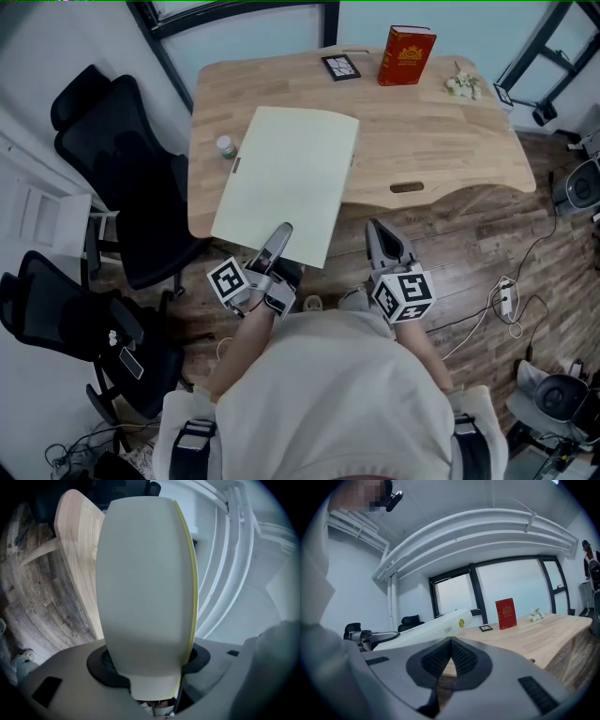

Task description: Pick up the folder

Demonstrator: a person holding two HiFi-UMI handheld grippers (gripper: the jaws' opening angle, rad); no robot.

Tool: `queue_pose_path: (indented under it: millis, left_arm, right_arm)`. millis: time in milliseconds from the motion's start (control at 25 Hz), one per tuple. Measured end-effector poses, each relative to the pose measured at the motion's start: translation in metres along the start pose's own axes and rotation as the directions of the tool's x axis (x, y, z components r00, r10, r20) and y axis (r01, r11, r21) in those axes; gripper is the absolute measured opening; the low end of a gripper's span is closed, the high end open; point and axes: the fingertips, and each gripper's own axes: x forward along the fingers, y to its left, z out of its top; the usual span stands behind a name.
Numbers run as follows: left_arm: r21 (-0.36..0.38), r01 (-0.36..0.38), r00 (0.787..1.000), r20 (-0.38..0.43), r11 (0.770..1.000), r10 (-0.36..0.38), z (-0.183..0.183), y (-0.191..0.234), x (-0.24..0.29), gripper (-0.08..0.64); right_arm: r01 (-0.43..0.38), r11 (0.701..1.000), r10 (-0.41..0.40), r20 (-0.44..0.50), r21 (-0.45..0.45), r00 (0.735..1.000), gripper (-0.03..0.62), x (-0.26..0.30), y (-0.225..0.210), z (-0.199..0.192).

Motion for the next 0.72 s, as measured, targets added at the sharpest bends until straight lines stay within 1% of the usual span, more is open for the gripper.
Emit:
queue_pose_path:
  millis: [480,720]
  left_arm:
    - [-0.007,0.006,1.0,-0.005,1.0,-0.006,-0.0008,-0.0018,0.0021,0.287]
    - [-0.008,-0.005,1.0,-0.012,1.0,0.005,-0.001,0.0,0.0065,0.287]
  right_arm:
    - [-0.021,1.0,0.022,0.014,-0.02,1.0,0.018,0.002,0.0051,0.0042]
    - [-0.024,0.999,0.025,0.017,-0.026,1.0,0.018,0.0045,0.0029,0.0078]
